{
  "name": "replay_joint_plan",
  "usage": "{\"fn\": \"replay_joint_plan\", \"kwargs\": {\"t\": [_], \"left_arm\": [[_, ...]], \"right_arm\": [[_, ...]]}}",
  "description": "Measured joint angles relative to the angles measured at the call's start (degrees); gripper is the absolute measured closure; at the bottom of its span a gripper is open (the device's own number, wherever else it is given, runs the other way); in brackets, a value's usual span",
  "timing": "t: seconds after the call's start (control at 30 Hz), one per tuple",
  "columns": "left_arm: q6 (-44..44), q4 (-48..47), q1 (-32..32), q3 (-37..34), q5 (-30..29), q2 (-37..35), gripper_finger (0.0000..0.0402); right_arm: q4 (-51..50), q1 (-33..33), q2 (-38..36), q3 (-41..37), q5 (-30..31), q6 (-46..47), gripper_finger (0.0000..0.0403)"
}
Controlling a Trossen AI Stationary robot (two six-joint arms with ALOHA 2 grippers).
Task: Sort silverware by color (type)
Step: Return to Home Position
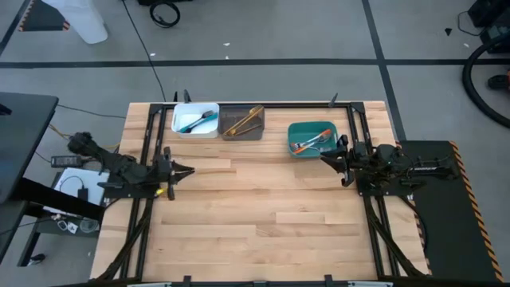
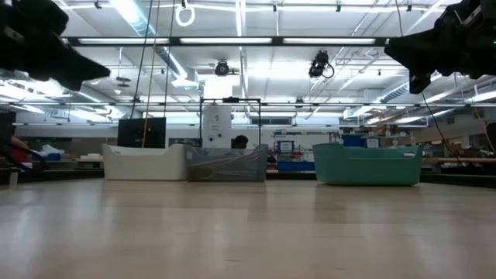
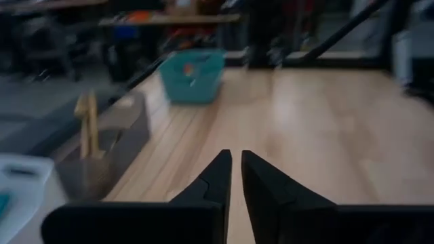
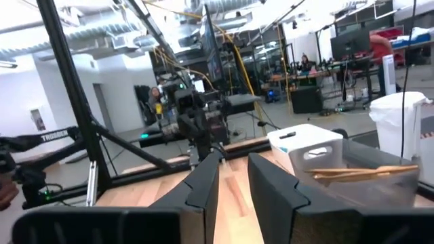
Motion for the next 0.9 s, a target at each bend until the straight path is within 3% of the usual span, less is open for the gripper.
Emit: {"fn": "replay_joint_plan", "kwargs": {"t": [0.17,0.37,0.6,0.9], "left_arm": [[3.6,-0.4,-2.8,0.0,5.3,-6.2,0.0381],[8.6,8.4,-2.7,-2.8,12.7,-5.9,0.0393],[8.4,8.5,-2.7,-3.8,12.8,-5.8,0.0369],[8.3,8.6,-2.7,-3.8,12.7,-5.8,0.0366]], "right_arm": [[1.1,0.0,-0.1,0.1,0.0,-0.1,0.032],[1.9,0.0,0.0,0.2,1.5,4.7,0.0323],[2.3,0.0,0.0,0.2,1.5,4.8,0.0323],[2.3,0.0,0.0,0.2,1.5,4.8,0.0323]]}}
